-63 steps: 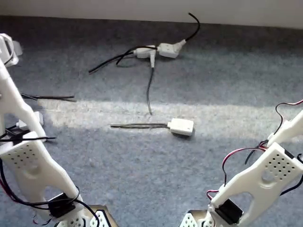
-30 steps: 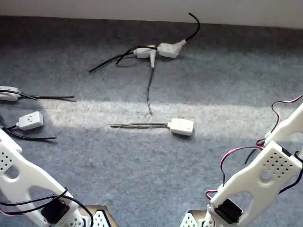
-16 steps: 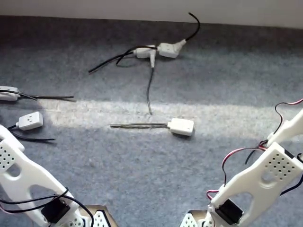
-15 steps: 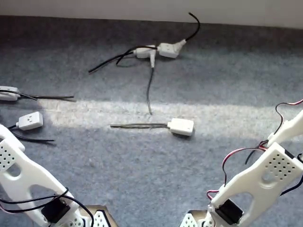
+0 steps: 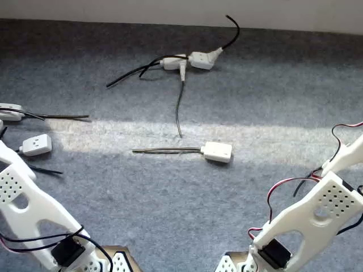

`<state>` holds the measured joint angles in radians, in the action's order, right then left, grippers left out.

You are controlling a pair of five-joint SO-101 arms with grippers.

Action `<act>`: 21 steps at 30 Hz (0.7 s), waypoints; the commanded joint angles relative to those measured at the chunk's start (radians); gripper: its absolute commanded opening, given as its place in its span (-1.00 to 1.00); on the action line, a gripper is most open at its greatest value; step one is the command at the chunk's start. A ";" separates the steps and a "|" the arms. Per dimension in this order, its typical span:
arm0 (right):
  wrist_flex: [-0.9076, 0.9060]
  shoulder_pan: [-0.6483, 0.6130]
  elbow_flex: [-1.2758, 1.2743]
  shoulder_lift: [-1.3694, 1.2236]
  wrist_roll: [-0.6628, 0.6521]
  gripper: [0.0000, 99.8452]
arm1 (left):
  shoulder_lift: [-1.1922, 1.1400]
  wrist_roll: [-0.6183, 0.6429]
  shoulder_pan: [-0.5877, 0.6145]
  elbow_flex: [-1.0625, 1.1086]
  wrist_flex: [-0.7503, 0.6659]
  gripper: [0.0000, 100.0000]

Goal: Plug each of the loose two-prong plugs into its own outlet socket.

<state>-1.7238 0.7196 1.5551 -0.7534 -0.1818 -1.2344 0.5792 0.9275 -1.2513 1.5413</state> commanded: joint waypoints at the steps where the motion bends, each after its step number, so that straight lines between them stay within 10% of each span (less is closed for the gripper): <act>1: -0.039 0.013 0.013 0.067 -0.012 -0.61 | 0.048 -0.068 -0.035 -0.091 0.008 -0.99; 21: -0.042 -0.217 -0.067 0.269 0.164 -0.61 | 0.639 -0.141 -0.552 -0.404 0.229 -0.99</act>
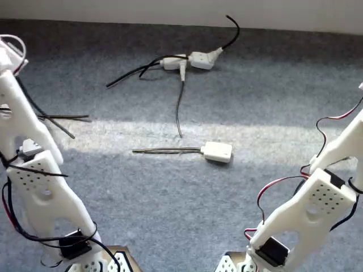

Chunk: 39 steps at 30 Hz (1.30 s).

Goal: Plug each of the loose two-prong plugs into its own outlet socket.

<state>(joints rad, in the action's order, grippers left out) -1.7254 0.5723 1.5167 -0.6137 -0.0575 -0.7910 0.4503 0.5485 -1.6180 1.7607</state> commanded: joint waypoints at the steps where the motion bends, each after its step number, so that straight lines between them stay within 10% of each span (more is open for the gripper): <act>1: -0.041 -0.094 -0.064 0.165 0.054 -0.61 | 0.232 -0.012 -0.225 -0.038 0.009 -0.99; 10: -0.038 -0.306 -0.475 0.503 0.129 -0.61 | 0.493 -0.098 -0.731 0.120 0.011 -0.99; 23: -0.036 -0.372 -0.694 0.685 0.121 -0.61 | 0.595 -0.331 -1.058 0.501 0.006 -0.99; 31: -0.038 -0.397 -0.812 0.685 0.127 -0.61 | 0.765 -0.430 -1.101 0.452 0.014 -0.99; 39: -0.038 -0.441 -0.837 0.687 0.175 -0.61 | 1.216 -0.443 -1.107 1.153 -0.008 -0.99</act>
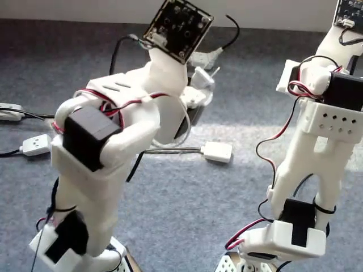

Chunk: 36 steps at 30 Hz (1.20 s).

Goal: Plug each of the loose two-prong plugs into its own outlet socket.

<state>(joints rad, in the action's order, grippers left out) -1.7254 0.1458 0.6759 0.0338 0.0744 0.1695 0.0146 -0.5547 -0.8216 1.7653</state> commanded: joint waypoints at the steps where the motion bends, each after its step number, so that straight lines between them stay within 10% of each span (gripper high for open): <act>1: -0.038 -0.015 0.002 0.039 0.058 -0.61 | 0.326 -0.008 0.001 0.444 -0.044 -0.99; 16: -0.033 -0.162 -0.176 0.193 0.071 -0.84 | 1.285 0.002 0.170 2.086 -1.240 -0.99; 36: -0.024 -0.638 -0.306 0.194 -0.032 -0.96 | 1.431 0.273 0.137 2.525 -1.616 -0.99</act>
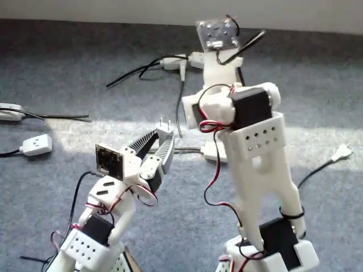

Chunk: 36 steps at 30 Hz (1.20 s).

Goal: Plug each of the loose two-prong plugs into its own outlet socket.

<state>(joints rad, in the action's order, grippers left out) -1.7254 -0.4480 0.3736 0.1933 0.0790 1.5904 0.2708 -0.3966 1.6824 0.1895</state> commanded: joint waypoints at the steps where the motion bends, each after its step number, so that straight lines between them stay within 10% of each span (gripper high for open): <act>1: -0.024 -0.059 -0.012 0.036 -0.046 -0.96 | 0.007 0.015 -0.027 0.021 -0.040 -0.99; 13: -0.019 -0.219 -0.054 0.035 -0.091 -0.96 | 0.005 -0.104 -0.143 0.021 -0.041 -0.99; 36: 0.007 -0.131 -0.076 0.068 -0.255 -0.71 | 0.013 -0.149 -0.099 0.021 -0.041 -0.99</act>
<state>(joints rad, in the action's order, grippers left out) -1.7177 -0.5969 0.2785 0.2470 -0.1158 1.5919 0.1281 -0.5010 1.6855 0.1649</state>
